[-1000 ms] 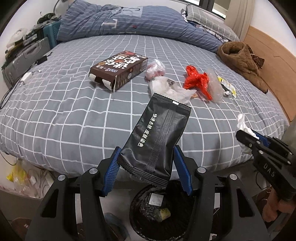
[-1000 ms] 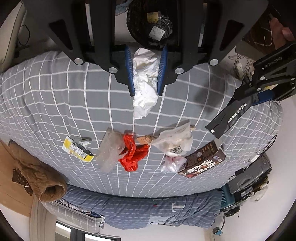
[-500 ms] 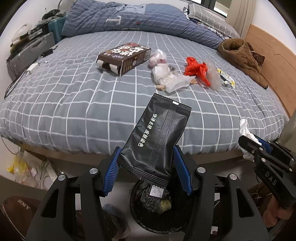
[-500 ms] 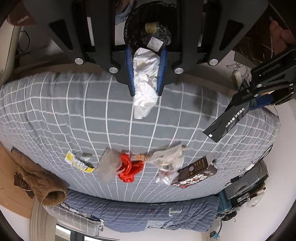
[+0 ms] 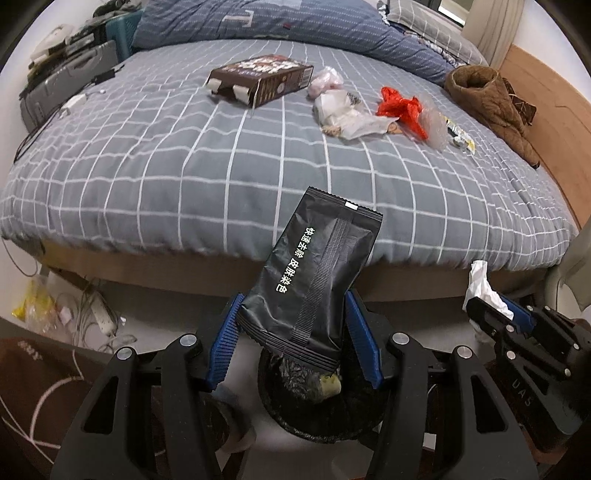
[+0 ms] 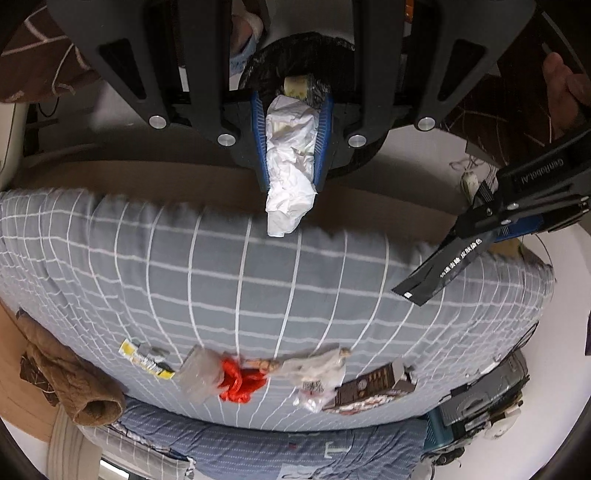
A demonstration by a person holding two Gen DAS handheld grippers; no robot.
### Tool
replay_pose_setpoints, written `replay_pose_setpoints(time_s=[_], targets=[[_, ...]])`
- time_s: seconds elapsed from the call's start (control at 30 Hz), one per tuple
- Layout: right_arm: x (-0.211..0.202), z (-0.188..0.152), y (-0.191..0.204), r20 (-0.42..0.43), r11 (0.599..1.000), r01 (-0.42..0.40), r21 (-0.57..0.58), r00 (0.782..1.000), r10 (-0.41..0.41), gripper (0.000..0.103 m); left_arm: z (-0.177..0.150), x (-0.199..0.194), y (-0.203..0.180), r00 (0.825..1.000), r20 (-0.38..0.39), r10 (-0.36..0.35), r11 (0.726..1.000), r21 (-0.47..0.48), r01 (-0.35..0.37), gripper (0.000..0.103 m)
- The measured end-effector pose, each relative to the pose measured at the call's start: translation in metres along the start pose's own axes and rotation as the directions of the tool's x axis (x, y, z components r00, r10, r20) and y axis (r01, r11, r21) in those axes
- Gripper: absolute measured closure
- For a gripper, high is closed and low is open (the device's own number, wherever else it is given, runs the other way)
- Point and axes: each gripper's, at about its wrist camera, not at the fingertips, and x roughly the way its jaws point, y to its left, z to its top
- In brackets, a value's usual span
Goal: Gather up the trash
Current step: 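Lift the tissue and black packet and carry both toward the black bin, then lower the tissue and black packet into the bin and open both grippers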
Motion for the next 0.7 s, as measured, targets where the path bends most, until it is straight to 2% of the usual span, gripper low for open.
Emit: replay_pose_setpoints(time_s=[0.4,0.7], targets=[[-0.004,-0.028,-0.001,-0.036,0.999,0.045,0.004,0.998,-0.045,0.081,-0.028,0.001,0.002,0.998,-0.063,0.020,1.000,-0.011,-0.021,0.050],[0.007,-0.043,-0.003,-0.098,0.999,0.044,0.009,0.994,-0.043,0.081,-0.041,0.012,0.000,0.994,-0.110,0.023,1.000,-0.008,-0.024,0.050]])
